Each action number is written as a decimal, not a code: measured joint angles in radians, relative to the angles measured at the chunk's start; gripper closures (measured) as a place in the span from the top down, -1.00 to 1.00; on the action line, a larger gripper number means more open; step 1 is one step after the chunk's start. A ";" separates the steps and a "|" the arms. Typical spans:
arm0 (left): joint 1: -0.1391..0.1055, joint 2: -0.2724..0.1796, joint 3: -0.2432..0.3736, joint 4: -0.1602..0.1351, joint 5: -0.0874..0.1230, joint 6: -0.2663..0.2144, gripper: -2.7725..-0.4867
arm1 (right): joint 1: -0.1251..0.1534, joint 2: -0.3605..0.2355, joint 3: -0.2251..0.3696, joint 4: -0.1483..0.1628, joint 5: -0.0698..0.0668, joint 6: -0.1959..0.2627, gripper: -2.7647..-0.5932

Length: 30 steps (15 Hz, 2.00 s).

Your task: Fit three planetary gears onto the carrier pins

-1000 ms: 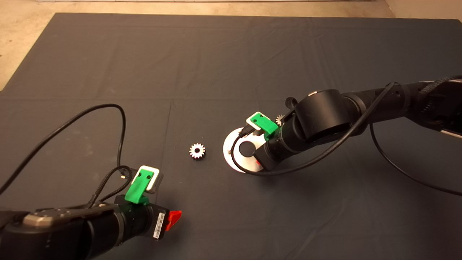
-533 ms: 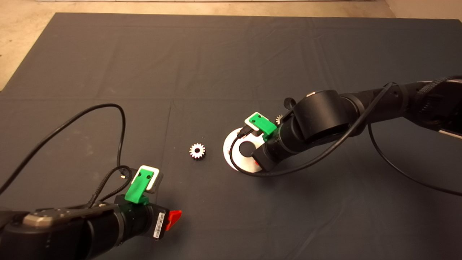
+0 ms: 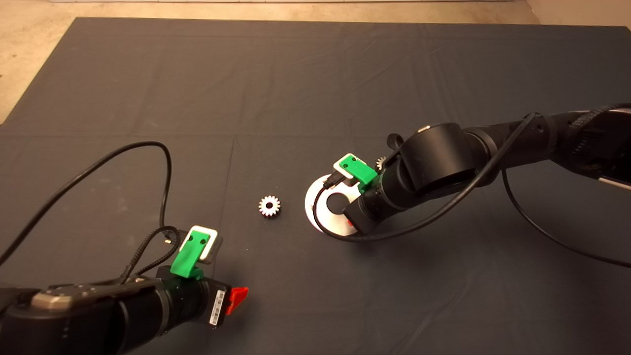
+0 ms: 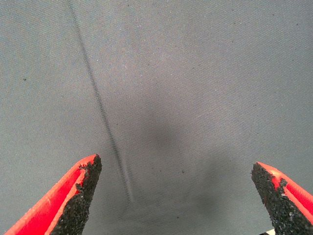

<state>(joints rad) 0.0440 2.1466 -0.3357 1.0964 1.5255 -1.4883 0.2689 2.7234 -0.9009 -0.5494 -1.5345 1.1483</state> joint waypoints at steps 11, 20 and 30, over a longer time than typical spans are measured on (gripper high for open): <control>0.000 0.000 0.000 0.000 0.000 0.000 0.51 | 0.000 0.000 0.001 0.000 0.000 -0.003 -0.61; 0.000 0.000 0.000 0.000 0.000 0.000 0.51 | 0.000 -0.001 0.016 0.001 0.000 -0.006 -0.61; 0.000 -0.010 0.000 0.001 0.000 0.000 0.51 | 0.000 -0.006 0.034 0.002 0.000 -0.014 -0.61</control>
<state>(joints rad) 0.0440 2.1370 -0.3357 1.0977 1.5255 -1.4883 0.2689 2.7172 -0.8668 -0.5470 -1.5347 1.1338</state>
